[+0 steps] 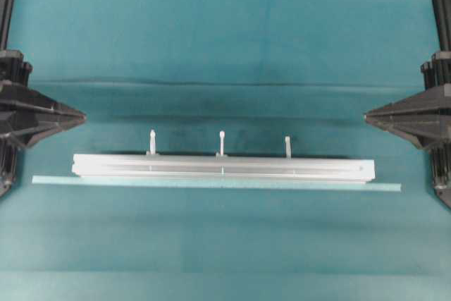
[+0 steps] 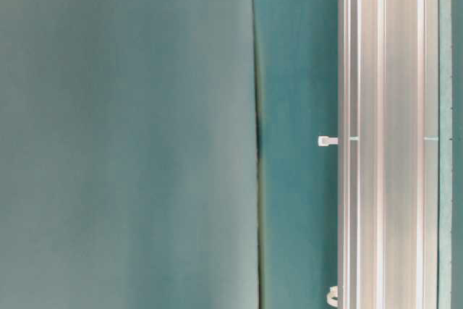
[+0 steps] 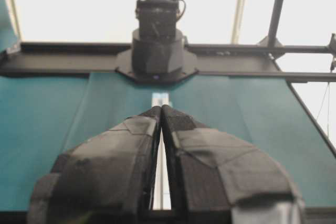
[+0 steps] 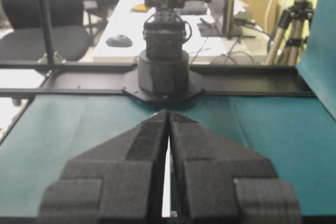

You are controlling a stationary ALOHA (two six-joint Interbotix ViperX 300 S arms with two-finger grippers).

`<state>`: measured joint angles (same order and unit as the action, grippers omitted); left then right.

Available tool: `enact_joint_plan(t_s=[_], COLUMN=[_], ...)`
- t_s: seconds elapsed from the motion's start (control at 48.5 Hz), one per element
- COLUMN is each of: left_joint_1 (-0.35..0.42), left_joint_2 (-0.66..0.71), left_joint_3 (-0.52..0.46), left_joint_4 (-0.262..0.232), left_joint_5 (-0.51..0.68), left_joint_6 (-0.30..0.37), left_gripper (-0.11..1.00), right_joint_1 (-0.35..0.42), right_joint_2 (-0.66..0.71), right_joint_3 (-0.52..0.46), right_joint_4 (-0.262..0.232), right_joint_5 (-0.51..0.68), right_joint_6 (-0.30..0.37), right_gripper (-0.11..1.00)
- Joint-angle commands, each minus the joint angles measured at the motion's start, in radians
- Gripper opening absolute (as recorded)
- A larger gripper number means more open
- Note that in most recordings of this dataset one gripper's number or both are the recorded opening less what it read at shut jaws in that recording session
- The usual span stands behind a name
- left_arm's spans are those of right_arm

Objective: Lift the large metal rail with both hands.
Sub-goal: 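Move both grippers down over the two ends of the silver rail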

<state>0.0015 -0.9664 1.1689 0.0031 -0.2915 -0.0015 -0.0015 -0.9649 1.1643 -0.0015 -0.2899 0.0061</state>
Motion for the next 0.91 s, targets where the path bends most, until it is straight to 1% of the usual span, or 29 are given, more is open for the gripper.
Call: enact_joint_plan(t_s=[0.0,0.021,0.062,0.083,0.124,0.186,0.248,0.413,0.454,0.536,0.639,0.66,0.722,0.784,0.887], left_joint_1=[0.021,0.023,0.032,0.038,0.044,0.048,0.048,0.046,0.043,0.040,0.031,0.028,0.020,0.015,0.011], left_joint_2=[0.121,0.140,0.178,0.196,0.233,0.275,0.305,0.337,0.339,0.341,0.344,0.347,0.354,0.367,0.393], left_joint_3=[-0.054,-0.067,-0.092,-0.106,-0.133,-0.172,-0.204,-0.279,-0.295,-0.325,-0.362,-0.374,-0.394,-0.411,-0.440], left_joint_4=[0.000,0.000,0.005,0.009,0.017,0.017,0.015,0.017,0.017,0.017,0.017,0.017,0.017,0.017,0.017], left_joint_5=[0.018,0.026,0.038,0.044,0.057,0.066,0.084,0.213,0.256,0.353,0.485,0.525,0.607,0.689,0.801], left_joint_6=[-0.089,-0.112,-0.155,-0.176,-0.216,-0.255,-0.261,-0.239,-0.225,-0.186,-0.115,-0.092,-0.060,-0.044,-0.044], left_gripper=[0.14,0.14,0.18,0.17,0.10,0.03,-0.01,-0.01,-0.01,-0.01,-0.01,-0.01,-0.01,-0.01,-0.01], right_joint_1=[-0.014,-0.020,-0.028,-0.031,-0.043,-0.061,-0.071,-0.077,-0.078,-0.077,-0.077,-0.078,-0.078,-0.077,-0.077], right_joint_2=[0.018,0.021,0.025,0.026,0.029,0.031,0.028,0.041,0.052,0.077,0.124,0.137,0.175,0.224,0.302], right_joint_3=[-0.011,-0.020,-0.032,-0.037,-0.054,-0.074,-0.094,-0.158,-0.179,-0.207,-0.242,-0.250,-0.270,-0.298,-0.344], right_joint_4=[0.014,0.038,0.078,0.094,0.120,0.126,0.126,0.127,0.126,0.126,0.126,0.126,0.126,0.126,0.126], right_joint_5=[-0.006,0.002,0.023,0.038,0.077,0.155,0.247,0.499,0.568,0.669,0.762,0.779,0.821,0.865,0.936], right_joint_6=[0.023,0.023,0.034,0.041,0.052,0.067,0.075,0.080,0.080,0.080,0.080,0.080,0.078,0.078,0.077], right_gripper=[0.11,0.11,0.10,0.07,0.02,0.00,0.00,0.00,0.00,0.00,0.00,0.00,0.00,0.00,0.00])
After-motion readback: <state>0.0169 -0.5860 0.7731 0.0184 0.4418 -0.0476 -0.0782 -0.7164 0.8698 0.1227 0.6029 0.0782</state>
